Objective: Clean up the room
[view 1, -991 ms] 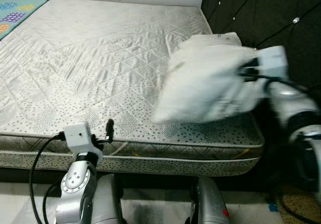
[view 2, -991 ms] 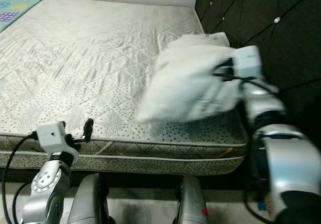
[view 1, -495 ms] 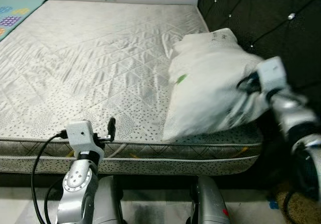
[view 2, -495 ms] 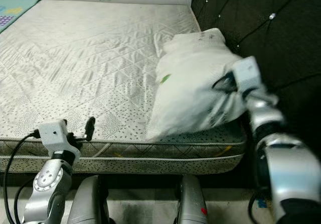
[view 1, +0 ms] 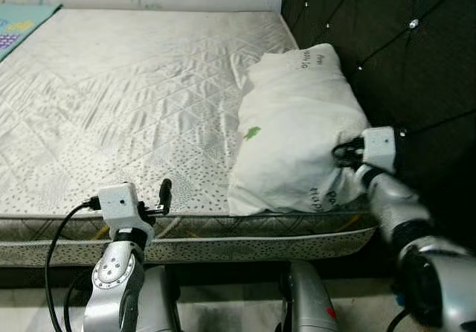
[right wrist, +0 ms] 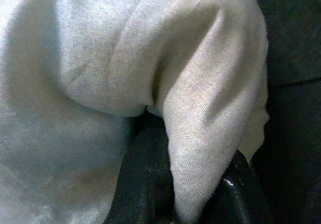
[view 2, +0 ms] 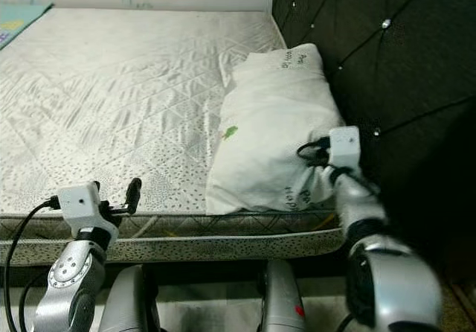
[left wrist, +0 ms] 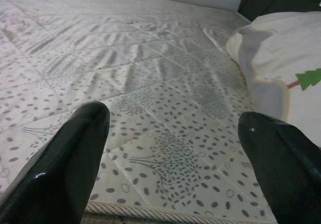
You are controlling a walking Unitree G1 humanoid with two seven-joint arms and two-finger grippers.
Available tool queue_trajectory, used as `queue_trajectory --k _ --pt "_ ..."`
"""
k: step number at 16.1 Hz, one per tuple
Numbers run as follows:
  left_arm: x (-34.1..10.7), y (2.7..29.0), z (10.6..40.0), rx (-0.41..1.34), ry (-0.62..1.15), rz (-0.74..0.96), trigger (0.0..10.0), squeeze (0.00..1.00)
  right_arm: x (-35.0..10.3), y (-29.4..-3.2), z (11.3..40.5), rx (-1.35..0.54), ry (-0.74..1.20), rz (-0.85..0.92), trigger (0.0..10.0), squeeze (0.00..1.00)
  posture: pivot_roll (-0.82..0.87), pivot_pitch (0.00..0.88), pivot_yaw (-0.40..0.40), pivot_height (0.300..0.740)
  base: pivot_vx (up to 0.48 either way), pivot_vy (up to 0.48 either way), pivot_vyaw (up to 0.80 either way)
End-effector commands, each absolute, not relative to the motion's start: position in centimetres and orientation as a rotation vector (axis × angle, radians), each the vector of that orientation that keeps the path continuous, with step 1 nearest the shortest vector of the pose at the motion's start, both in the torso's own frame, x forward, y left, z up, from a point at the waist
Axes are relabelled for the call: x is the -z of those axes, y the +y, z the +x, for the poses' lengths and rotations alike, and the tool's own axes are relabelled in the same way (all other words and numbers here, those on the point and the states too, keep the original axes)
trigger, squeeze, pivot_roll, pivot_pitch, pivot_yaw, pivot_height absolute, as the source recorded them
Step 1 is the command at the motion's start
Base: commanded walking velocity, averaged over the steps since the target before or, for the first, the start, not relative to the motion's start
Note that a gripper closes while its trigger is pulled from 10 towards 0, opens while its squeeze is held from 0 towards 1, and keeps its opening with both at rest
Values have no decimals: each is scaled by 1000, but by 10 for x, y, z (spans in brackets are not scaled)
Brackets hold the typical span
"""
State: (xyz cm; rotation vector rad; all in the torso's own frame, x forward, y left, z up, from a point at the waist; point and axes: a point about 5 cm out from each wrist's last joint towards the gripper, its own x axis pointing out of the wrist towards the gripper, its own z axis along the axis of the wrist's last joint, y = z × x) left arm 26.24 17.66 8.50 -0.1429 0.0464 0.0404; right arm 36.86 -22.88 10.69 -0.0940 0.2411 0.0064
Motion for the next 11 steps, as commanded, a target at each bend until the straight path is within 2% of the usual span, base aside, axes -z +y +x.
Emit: queue_trajectory --k 1,8,11 --pt "-89 177 263 -24 43 -126 10000 0 -108 -218 370 -57 205 -69 0 0 -4 8 12 544 0 0 0" --pt "-89 177 264 -21 43 -125 10000 0 -98 -215 364 -51 215 -15 0 0 -1 6 11 544 0 0 0" --pt "-89 176 264 -22 45 -128 10000 0 -113 -212 374 -76 194 -44 0 0 -7 7 10 544 0 0 0"
